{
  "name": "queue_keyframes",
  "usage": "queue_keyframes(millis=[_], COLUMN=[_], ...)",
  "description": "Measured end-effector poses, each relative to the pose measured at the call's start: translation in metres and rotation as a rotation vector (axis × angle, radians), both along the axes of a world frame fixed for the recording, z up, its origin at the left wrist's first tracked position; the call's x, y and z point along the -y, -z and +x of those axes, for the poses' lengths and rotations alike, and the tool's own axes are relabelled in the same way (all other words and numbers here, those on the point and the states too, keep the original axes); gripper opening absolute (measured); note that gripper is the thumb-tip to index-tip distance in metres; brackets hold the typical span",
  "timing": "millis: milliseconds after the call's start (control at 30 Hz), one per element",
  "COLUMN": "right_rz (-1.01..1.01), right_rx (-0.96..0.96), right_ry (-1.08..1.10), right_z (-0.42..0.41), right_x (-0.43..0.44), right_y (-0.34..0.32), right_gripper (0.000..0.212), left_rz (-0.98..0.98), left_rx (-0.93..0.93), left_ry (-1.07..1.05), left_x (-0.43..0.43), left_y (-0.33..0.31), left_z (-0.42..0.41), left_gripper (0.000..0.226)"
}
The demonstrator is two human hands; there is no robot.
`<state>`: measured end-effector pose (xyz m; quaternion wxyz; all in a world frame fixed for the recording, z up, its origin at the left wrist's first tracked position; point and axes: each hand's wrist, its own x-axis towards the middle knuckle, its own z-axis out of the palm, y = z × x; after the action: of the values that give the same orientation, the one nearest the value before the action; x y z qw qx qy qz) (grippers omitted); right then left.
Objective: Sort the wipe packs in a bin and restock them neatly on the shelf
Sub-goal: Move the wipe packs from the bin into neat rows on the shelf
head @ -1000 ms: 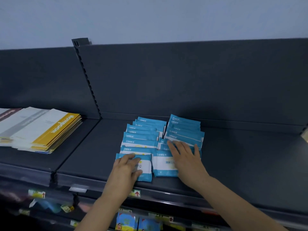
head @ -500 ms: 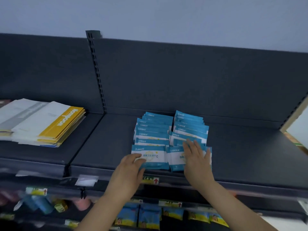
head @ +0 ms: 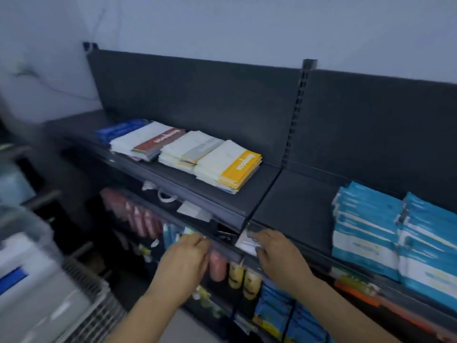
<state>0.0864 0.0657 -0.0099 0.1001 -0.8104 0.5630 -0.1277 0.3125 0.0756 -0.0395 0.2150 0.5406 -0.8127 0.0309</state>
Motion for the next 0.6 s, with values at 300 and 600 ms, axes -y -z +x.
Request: queue_keyframes(millis=[300,600], right_rz=[0.045,0.118], right_rx=[0.045,0.109], right_ry=[-0.467,-0.829], right_z=[0.203,0.375], right_x=[0.042,0.095], right_y=[0.016,0.024], right_gripper=[0.036,0.036], left_rz=[0.051,0.134], left_rx=[0.061,0.116], left_ry=[-0.608,-1.010], left_x=[-0.082,-0.101], left_y=[0.013,0.016], left_z=[0.182,0.295], left_gripper=[0.018,0.036])
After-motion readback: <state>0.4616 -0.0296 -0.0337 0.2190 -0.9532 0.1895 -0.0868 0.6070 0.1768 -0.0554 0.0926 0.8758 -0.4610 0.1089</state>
